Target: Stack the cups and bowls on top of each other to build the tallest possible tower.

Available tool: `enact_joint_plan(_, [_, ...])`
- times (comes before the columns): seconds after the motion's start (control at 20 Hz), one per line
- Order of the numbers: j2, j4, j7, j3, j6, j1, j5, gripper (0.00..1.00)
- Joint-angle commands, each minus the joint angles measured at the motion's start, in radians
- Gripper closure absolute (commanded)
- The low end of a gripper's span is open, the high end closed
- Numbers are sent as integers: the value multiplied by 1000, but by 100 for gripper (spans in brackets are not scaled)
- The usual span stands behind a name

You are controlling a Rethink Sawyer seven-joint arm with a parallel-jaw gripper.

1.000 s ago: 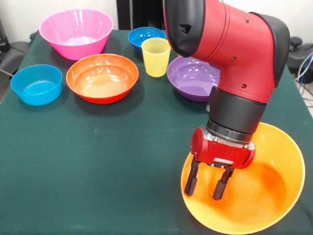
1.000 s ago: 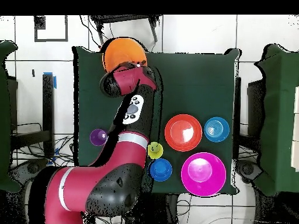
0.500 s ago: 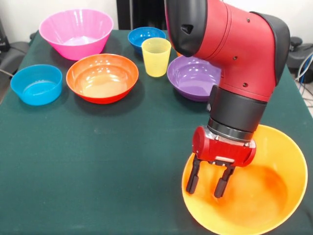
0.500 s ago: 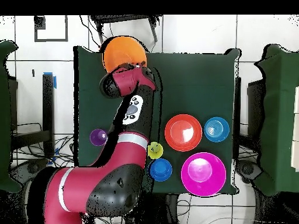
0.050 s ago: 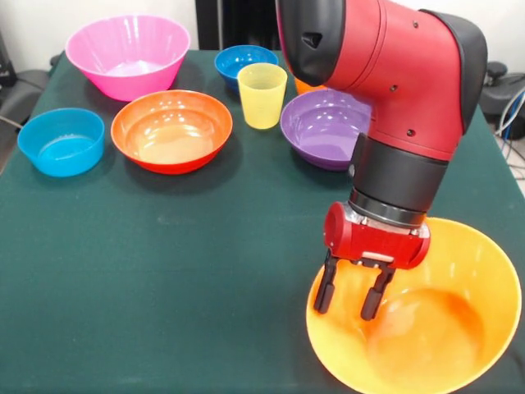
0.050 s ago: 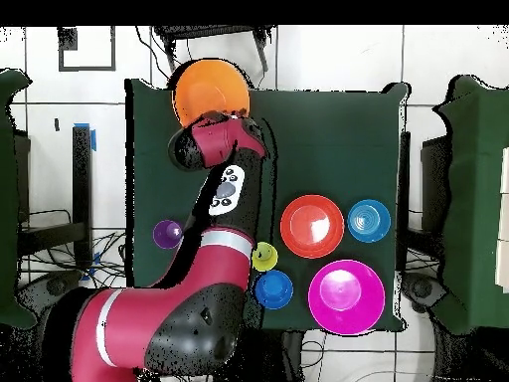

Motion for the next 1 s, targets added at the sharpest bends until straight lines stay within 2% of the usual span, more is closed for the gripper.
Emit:
enact_joint_plan(0.05, [-39,143,-130,145,127,-6,-87,0])
enact_joint_plan(0.25, [-39,139,-122,142,139,-4,-85,0])
enact_joint_plan(0.55, [-82,169,-133,176,189,-4,-69,0])
enact_joint_plan(0.7, [-114,186,-168,239,195,-28,-60,0])
enact_joint_plan(0.85, [-117,157,-175,270,208,-31,-56,0])
enact_joint_plan(1.0, [-100,103,-136,261,231,-10,-48,0])
